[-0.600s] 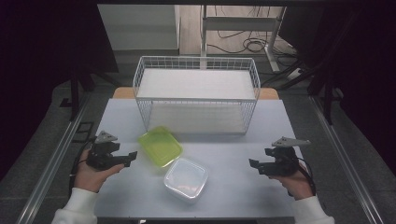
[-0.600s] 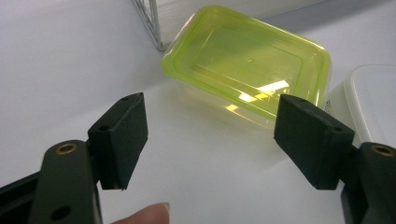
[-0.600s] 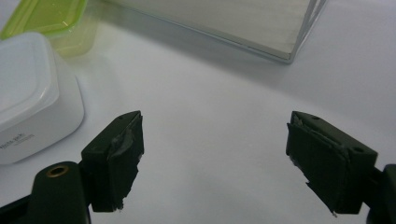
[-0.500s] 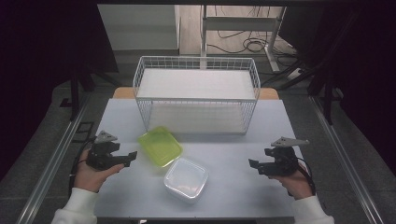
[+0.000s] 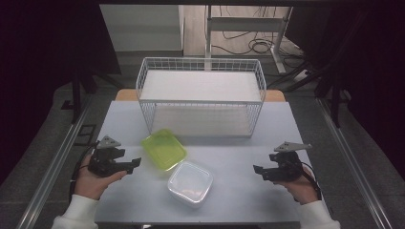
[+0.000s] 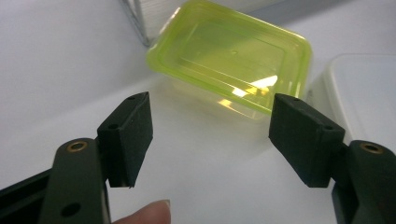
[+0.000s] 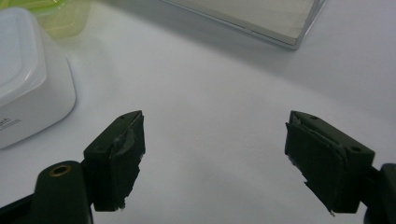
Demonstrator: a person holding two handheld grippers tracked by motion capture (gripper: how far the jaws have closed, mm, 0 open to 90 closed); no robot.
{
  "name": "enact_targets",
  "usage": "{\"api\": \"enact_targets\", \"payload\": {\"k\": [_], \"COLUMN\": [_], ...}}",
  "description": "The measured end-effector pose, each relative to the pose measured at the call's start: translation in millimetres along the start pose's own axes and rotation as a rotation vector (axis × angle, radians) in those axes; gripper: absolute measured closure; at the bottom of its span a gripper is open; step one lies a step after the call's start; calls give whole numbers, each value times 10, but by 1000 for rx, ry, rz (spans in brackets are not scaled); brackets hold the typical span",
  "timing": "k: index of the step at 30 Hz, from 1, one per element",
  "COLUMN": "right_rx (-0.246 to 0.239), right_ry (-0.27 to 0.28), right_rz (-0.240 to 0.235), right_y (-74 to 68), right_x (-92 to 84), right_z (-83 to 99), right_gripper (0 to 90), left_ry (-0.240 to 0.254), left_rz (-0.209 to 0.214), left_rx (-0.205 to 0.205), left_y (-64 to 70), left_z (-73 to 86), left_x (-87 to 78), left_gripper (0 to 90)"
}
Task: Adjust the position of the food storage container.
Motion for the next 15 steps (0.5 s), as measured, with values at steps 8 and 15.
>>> {"api": "enact_targets", "payload": {"k": [8,15], "right_rx": [-13,-34], "right_ry": [-10,-34], "right_rz": [-12,-28], "right_y": [-20,-45], "right_x": [51,165], "right_z": [-32,-66], "right_gripper": [209,211], "left_ry": [-48,-88], "left_rz": [30,51], "left_rx": [6,5], "left_y": [17,36], "left_z": [72,164], "left_x": [67,107], "left_gripper": [388,472]}}
Point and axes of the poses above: each handheld gripper's, and its own axes: x roughly forward along the jaws, z roughly out of its underside, y roughly to its right, the point moved 3 cm from there along x, roughly forward along the jaws, and after that the axes turned 8 degrees about x, right-handed, at the moved point
